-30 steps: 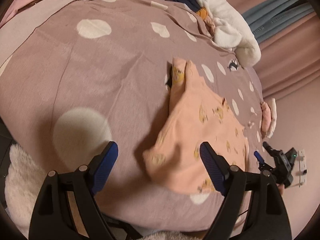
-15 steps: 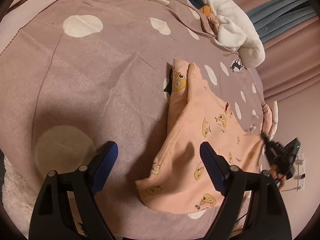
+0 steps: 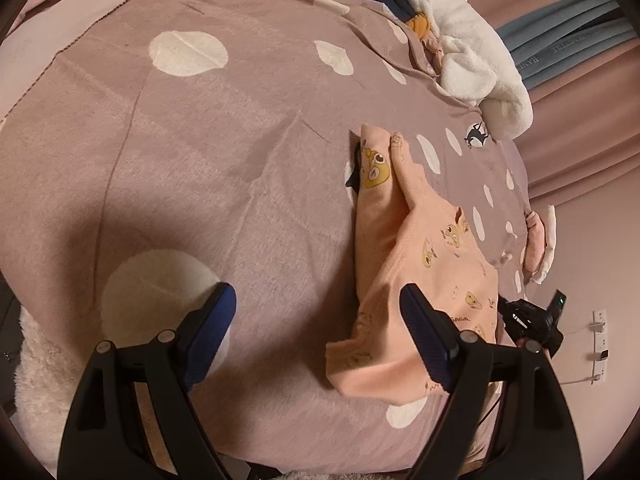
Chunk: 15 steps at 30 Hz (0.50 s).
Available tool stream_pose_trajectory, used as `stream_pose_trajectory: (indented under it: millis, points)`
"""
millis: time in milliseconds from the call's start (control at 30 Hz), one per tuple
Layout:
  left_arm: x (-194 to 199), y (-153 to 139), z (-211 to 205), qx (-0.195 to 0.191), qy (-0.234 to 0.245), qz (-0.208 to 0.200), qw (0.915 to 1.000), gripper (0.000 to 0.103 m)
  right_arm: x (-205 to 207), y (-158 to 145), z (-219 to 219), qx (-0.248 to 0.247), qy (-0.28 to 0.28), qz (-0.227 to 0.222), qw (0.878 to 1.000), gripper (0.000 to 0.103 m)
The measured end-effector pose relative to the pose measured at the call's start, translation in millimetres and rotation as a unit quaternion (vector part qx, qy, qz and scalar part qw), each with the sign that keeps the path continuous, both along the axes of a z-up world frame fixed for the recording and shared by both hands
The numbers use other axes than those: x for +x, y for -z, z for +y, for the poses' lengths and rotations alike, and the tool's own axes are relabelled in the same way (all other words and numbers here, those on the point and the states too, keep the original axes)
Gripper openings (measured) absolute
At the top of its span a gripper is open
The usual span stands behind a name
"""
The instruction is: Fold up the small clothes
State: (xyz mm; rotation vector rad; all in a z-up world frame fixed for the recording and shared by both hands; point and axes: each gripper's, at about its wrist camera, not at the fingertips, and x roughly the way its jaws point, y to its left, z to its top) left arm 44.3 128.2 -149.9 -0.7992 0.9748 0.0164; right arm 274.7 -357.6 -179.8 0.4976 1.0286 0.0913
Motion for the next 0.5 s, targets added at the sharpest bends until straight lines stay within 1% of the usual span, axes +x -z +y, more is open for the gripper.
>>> stream_pose_trajectory:
  millis: [33, 67, 133, 167, 200, 267, 300, 333, 367, 400, 433, 467, 500]
  points:
    - [-1, -2, 1, 0.002, -0.002, -0.001, 1.0000, 0.084, -7, -4, -4, 0.014, 0.004, -0.008, 1.000, 0.017]
    - [-2, -3, 2, 0.003, -0.004, -0.001, 1.0000, 0.084, -13, -10, -4, 0.016, 0.003, -0.012, 1.000, 0.021]
    - [-5, -3, 2, -0.006, -0.008, -0.003, 1.0000, 0.084, -33, -27, 6, 0.003, -0.023, -0.023, 0.999, 0.043]
    - [-6, -3, 1, -0.012, -0.006, -0.005, 0.9999, 0.084, -43, -34, 14, 0.002, -0.040, -0.034, 0.999, 0.045]
    - [-8, -3, 1, -0.017, -0.003, -0.006, 0.9998, 0.084, -62, -42, 27, 0.004, -0.077, -0.055, 0.996, 0.045]
    - [-9, -3, -2, -0.020, 0.000, -0.004, 0.9998, 0.084, -93, -49, 45, 0.020, -0.124, -0.086, 0.988, 0.045]
    - [-10, -3, -5, -0.021, 0.001, -0.002, 0.9998, 0.084, -113, -44, 57, 0.034, -0.156, -0.094, 0.983, 0.045]
    - [-11, -3, -7, -0.023, 0.004, -0.001, 0.9997, 0.084, -122, -38, 62, 0.039, -0.170, -0.090, 0.981, 0.045]
    - [-11, -3, -9, -0.026, 0.008, -0.001, 0.9996, 0.084, -133, -24, 68, 0.035, -0.177, -0.068, 0.981, 0.045]
    - [-12, -5, -13, -0.032, 0.016, -0.001, 0.9994, 0.084, -142, -4, 69, 0.011, -0.163, -0.031, 0.986, 0.045]
    - [-14, -7, -15, -0.035, 0.023, -0.002, 0.9991, 0.084, -148, 9, 64, -0.005, -0.144, -0.011, 0.989, 0.035]
    - [-15, -9, -18, -0.037, 0.031, -0.005, 0.9988, 0.084, -157, 12, 56, -0.001, -0.129, -0.032, 0.991, 0.029]
    - [-18, -12, -20, -0.035, 0.036, -0.009, 0.9987, 0.084, -169, 12, 43, 0.016, -0.110, -0.047, 0.993, 0.027]
